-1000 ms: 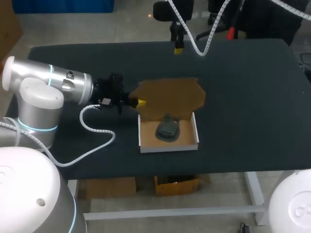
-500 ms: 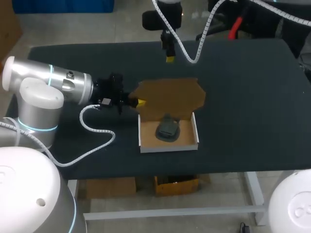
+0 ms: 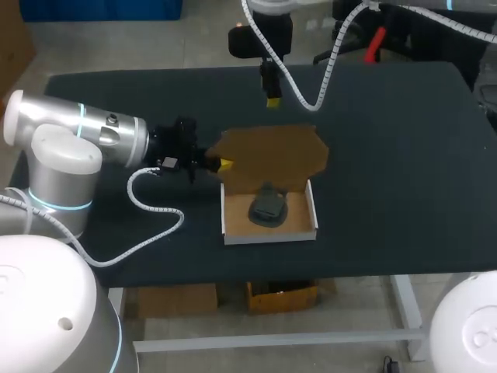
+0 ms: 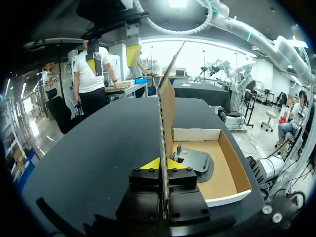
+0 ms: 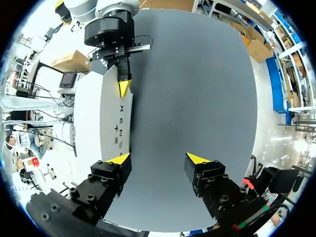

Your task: Assemble the packaging by folding the flat box into shape, placing the metal phone stand inside, and closing the box properly

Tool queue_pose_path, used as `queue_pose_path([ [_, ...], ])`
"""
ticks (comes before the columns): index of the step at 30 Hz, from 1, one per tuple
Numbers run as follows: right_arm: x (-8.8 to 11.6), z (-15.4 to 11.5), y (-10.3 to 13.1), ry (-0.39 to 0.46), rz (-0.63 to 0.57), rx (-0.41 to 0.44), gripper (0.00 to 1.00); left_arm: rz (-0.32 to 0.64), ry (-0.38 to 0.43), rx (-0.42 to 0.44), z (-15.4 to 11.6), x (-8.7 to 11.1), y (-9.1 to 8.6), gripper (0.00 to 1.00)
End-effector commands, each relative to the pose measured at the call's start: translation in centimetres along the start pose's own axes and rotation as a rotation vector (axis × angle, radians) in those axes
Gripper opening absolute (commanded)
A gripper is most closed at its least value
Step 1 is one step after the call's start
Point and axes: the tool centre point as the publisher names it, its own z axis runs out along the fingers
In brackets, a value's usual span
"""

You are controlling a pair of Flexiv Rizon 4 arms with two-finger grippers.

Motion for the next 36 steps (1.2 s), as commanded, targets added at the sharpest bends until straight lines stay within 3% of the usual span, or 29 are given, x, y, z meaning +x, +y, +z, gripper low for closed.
queue_pose_path([
  [1, 1.1, 0.1, -0.6, -0.026, 0.002, -0.019, 0.69, 0.001, 0.0, 0.001, 0.0, 0.0, 0.1, 0.0],
  [16, 4.7, 0.3, -0.4, -0.039, 0.0, -0.025, 0.65, 0.001, 0.0, 0.001, 0.0, 0.0, 0.1, 0.0],
  [36, 6.6, 0.3, 0.0, -0.053, -0.007, -0.034, 0.59, 0.001, 0.0, 0.001, 0.0, 0.0, 0.1, 0.0],
])
